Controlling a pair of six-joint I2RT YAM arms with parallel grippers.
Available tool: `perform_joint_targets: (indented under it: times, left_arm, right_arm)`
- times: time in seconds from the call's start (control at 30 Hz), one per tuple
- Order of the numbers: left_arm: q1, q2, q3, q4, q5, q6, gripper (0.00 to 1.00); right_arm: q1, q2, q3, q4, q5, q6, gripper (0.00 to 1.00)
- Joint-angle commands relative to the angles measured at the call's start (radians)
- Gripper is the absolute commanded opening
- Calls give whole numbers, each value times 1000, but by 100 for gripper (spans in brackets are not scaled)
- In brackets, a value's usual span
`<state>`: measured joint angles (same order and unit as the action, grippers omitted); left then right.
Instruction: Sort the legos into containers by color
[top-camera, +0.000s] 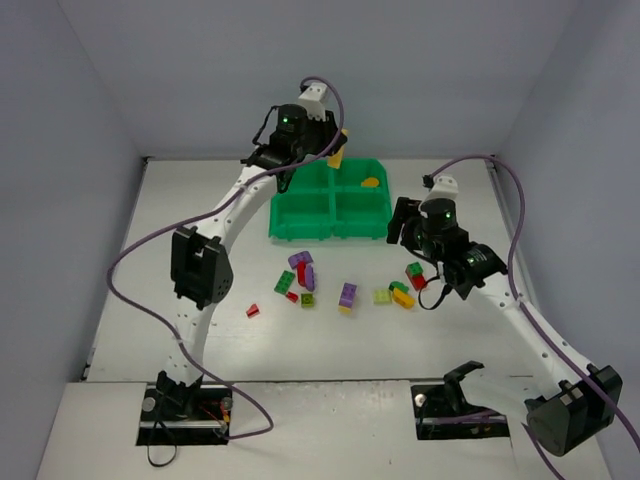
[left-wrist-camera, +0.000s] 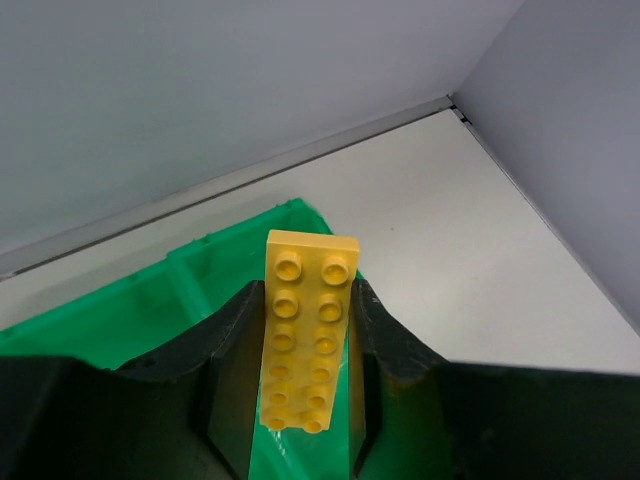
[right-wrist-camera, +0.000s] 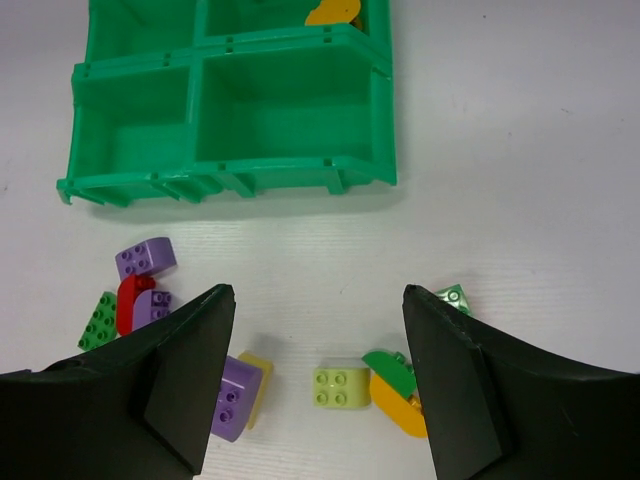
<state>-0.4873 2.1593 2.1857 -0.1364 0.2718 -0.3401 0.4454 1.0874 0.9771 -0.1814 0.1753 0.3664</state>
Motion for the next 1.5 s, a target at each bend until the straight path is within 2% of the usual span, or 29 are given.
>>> perform_joint_targets:
  times: [0.0, 0.2, 0.27, 0.67, 0.7, 0.8, 0.83, 0.87, 0.97, 1.07, 1.17, 1.2, 1.27, 1.4, 1.47]
  left_arm:
    - [3, 45, 114, 218, 89, -51, 0]
    - [3, 180, 198, 280, 86, -53, 0]
    - [3, 230, 210, 320, 44, -53, 2]
    - [4, 392, 336, 328, -54, -27, 11]
    - [4, 398, 336, 325, -55, -25, 14]
    - [6, 407, 321, 325, -59, -28, 29]
    - [6, 407, 319, 325, -56, -33, 37]
    - [4, 405, 319, 325, -49, -36, 40]
    - [6, 387, 321, 319, -33, -39, 51]
    - [4, 344, 315, 305, -25, -36, 57]
    - [3, 266, 263, 291, -17, -33, 62]
    - [3, 214, 246, 281, -17, -34, 62]
    - [4, 150, 177, 246, -14, -28, 67]
    - [6, -78, 16, 149, -48, -1, 70]
    - [7, -153, -76, 33, -77, 18, 72]
  right_arm:
    - [-7, -35, -6, 26, -14, 9, 65]
    - [-8, -61, -35, 19, -53, 34, 64]
    - [-8, -64, -52, 16, -79, 46, 65]
    - [-8, -63, -67, -6, -140, 55, 65]
    - [-8, -61, -69, -7, -142, 52, 65]
    - [-8, -58, -71, -10, -140, 48, 65]
    - [-8, -55, -69, -12, -140, 48, 65]
    - [-8, -54, -69, -12, -142, 46, 65]
    - [-8, -44, -69, -16, -143, 34, 66]
    - [-8, -34, -72, -20, -140, 19, 65]
    - [-8, -23, -75, -29, -119, 13, 63]
    - [-8, -20, -77, -30, -112, 8, 58]
    - [-8, -14, -78, -44, -102, 11, 50]
    - [-7, 3, -90, -67, -99, 22, 45]
    - [-5, 17, -92, -87, -112, 28, 43]
